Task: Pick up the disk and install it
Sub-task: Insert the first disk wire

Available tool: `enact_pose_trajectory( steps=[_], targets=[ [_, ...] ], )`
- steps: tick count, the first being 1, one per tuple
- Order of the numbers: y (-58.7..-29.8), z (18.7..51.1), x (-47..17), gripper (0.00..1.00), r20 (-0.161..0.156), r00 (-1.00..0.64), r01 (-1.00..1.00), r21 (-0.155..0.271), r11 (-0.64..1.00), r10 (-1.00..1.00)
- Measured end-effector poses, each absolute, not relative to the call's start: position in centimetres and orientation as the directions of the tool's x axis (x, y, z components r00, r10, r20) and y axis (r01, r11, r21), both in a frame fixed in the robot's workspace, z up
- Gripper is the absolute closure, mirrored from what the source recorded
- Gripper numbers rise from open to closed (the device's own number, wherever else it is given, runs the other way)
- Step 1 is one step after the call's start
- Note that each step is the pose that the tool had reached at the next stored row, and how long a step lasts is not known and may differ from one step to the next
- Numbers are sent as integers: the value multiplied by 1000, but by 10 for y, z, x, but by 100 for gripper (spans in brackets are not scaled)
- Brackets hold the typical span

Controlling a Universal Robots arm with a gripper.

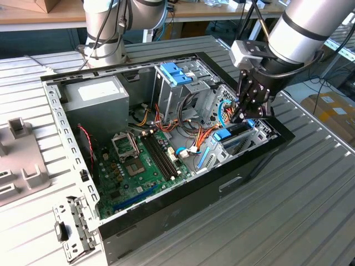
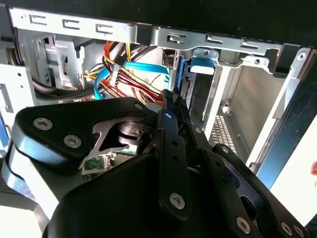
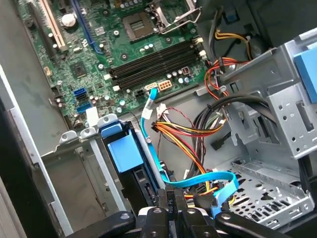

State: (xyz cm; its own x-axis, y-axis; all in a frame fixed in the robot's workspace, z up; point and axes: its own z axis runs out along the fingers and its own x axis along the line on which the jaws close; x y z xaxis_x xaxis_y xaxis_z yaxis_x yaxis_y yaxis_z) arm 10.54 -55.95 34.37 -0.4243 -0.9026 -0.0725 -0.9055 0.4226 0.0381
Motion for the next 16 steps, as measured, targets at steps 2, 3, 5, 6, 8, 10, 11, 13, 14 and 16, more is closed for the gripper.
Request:
enact_pose_trajectory(
  steps=[2,3,5,6,8,10,11,13,14,16],
  targets=[
    [-559,343,105,83,-73,-447,-894,38,446,-891],
    [-559,343,105,83,-73,-458,-889,38,457,-886],
    [-559,343,105,83,-73,-478,-878,38,477,-875],
    [-559,343,105,83,-73,-497,-868,38,496,-865],
    [-559,343,105,83,-73,-517,-856,38,516,-853],
    [-559,342,105,83,-73,-540,-842,38,539,-838],
    [-559,342,105,83,-73,-550,-835,38,549,-832],
    [-559,342,105,83,-73,-576,-817,38,575,-814],
    [-559,342,105,83,-73,-588,-809,38,586,-806],
    [-559,342,105,83,-73,-607,-795,38,606,-792]
  ],
)
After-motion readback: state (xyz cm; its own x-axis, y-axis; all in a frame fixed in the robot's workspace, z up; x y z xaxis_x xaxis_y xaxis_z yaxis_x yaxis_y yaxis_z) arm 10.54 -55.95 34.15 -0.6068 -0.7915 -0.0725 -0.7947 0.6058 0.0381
